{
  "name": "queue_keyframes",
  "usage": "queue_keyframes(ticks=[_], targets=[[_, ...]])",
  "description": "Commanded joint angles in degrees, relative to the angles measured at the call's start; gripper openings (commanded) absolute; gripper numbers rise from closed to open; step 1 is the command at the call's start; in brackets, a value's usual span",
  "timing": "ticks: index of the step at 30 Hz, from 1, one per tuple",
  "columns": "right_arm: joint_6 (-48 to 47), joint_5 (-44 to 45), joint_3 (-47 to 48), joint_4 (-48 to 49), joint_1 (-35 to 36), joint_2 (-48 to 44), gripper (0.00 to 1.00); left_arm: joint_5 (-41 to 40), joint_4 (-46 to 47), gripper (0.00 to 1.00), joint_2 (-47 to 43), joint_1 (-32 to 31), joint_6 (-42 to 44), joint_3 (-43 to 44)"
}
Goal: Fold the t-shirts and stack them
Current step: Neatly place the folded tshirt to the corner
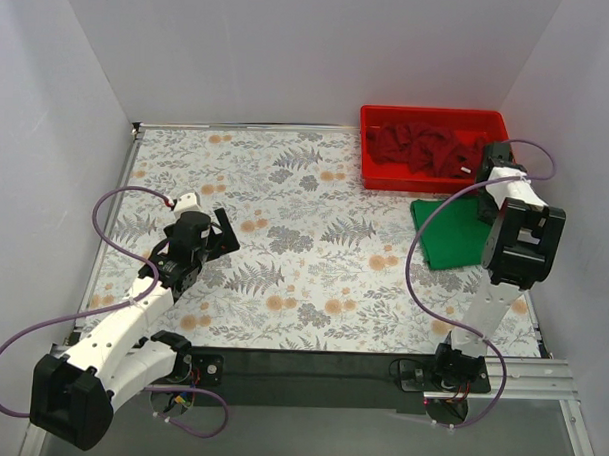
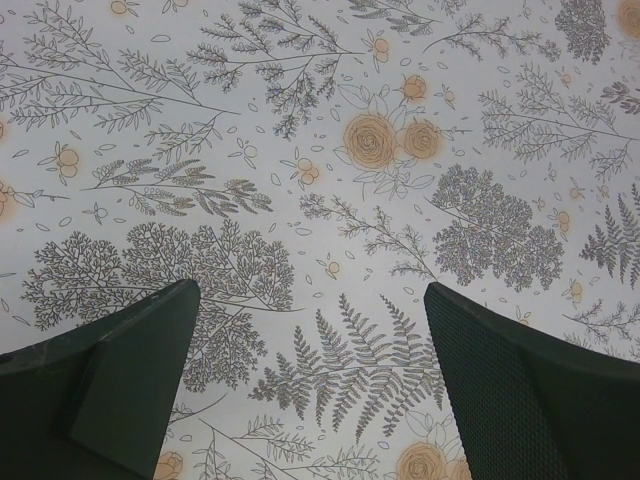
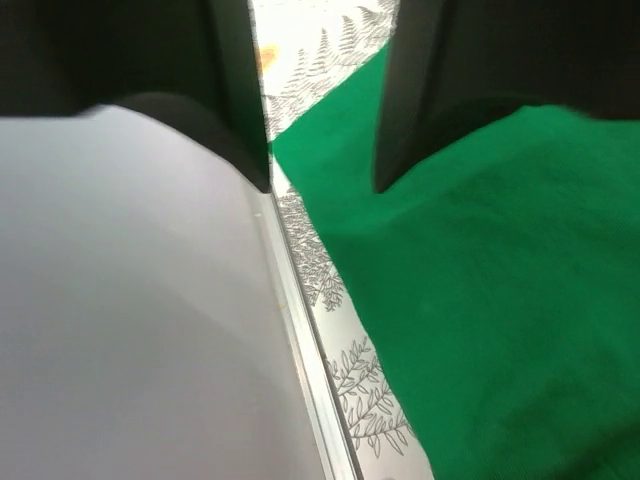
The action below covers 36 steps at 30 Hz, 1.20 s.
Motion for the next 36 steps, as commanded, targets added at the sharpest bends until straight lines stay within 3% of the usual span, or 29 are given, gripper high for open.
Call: queue_keyframes(ticks=[1,2,9,16,19,21,28,36], targets=[[2.52,-2.91,2.49,0.09,-0.07,-4.31,0.49,-1.47,0.01,0.89,-0.10,0.03,0.15,-0.09],[3.48,-4.06,2.40,-0.18,-0.07,-5.29,0.57,-1.56,-0.08,0.90,-0.19,0.03,0.07,0.08],[9.99,-18.28,1.00,-2.20,-0.33,-20.64,0.74,-0.42,-3.40,0.93,-1.24,0.12,-0.90,3.49],[16.65,-28.85,-1.29,-2.29,-0.51,-36.90,0.78,-2.25,-15.08,0.95,-1.33,0.03,-5.20,16.05],[19.56,-29.30,-3.05,-3.16,0.27,-43.16,0.80,-3.92,-20.70,0.95,-2.39,0.03,-6.79,20.11],[19.58,-28.60,-3.40,-3.87,1.68,-45.80,0.98,-5.33,-23.18,0.95,-4.32,0.03,-7.05,23.71],[17.38,-15.95,-3.83,-4.75,9.94,-59.33,0.98,-13.86,-27.76,0.95,-14.15,0.03,-6.35,29.88],[15.27,-12.95,-17.43,-0.28,13.11,-79.52,0.98,-13.78,-21.62,0.98,-27.87,0.03,1.20,25.84]])
